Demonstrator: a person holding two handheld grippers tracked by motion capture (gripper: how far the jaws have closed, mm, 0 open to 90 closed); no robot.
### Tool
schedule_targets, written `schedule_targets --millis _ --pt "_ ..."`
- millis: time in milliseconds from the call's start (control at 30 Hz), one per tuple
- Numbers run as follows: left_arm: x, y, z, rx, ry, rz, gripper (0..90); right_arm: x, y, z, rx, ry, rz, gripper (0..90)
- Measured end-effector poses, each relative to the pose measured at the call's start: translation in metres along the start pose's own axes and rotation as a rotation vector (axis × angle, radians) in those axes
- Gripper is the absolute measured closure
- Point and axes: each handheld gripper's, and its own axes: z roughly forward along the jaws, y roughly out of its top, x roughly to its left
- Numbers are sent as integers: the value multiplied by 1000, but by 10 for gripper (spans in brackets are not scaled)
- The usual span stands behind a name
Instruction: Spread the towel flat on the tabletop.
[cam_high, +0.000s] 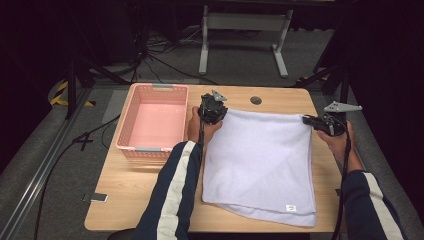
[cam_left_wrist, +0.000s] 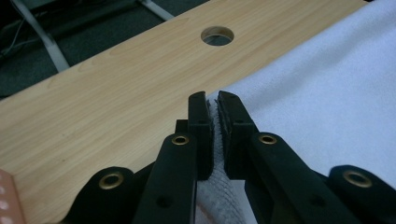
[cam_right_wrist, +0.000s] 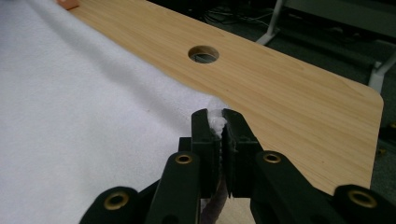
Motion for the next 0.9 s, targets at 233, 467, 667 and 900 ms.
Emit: schedule_targets --millis 233,467,667,900 --pt "-6 2 -41 -39 -58 71 845 16 7 -26 -45 76 -65 838" --pt "-32 -22 -87 -71 -167 181 841 42 -6 -54 -58 197 -144 836" --pt "-46 -68 -119 -114 -249 225 837 63 -31 -84 -86 330 -206 833" --pt "-64 -123 -129 -38 -360 313 824 94 -68 -109 -2 526 -329 826"
